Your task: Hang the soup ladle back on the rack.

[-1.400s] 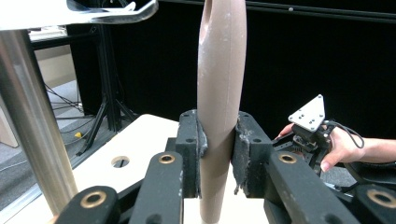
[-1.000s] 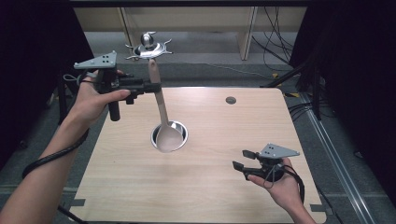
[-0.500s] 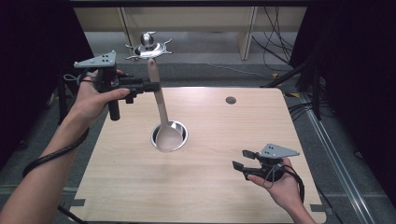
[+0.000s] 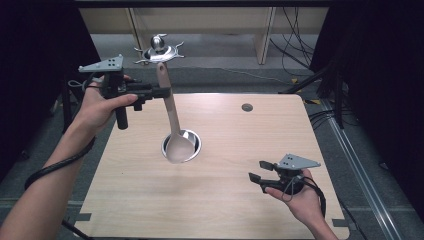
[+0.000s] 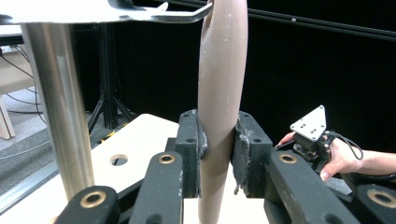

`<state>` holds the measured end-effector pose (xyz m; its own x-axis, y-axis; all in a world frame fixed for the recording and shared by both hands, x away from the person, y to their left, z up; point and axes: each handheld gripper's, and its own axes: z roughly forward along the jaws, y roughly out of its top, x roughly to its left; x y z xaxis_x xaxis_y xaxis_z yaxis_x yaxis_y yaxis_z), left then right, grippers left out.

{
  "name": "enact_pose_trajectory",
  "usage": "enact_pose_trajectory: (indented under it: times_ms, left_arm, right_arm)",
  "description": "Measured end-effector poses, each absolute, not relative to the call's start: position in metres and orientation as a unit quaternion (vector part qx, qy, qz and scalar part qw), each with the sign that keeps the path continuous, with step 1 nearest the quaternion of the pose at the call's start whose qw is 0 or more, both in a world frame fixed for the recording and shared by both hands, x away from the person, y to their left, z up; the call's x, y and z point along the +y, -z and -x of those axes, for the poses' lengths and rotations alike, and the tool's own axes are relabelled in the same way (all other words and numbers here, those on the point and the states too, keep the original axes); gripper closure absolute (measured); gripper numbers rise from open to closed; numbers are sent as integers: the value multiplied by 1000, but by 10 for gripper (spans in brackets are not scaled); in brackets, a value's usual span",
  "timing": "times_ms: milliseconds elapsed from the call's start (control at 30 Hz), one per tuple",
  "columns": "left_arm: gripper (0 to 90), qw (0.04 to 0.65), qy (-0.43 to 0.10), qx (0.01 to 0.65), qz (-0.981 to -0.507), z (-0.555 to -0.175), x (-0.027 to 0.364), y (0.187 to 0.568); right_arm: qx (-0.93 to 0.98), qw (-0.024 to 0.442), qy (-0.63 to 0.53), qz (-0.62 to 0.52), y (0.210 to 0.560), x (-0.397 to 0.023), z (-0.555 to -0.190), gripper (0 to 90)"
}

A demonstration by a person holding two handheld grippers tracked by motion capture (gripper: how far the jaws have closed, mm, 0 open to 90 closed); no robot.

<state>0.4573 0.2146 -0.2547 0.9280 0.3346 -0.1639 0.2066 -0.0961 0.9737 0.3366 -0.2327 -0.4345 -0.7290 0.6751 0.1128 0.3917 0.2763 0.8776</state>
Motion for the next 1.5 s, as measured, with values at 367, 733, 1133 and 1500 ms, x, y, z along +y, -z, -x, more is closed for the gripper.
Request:
enact_pose_trajectory:
  times_ms: [367,733,1133,1500]
  left_arm:
    - [732,656,-39,192,-729,-461,218,258]
    - [722,668,-34,210,-713,-465,222,265]
    - [702,670,-57,230,-704,-466,221,266]
    - [681,658,-111,266,-695,-455,214,264]
  right_arm:
    - [781,142,-499,-346,435,-232,-336,395]
    - [781,136,-498,-352,435,-231,-335,395]
    - [780,130,-501,-352,436,-231,-335,394]
    - [784,142,-494,-347,436,-235,-336,393]
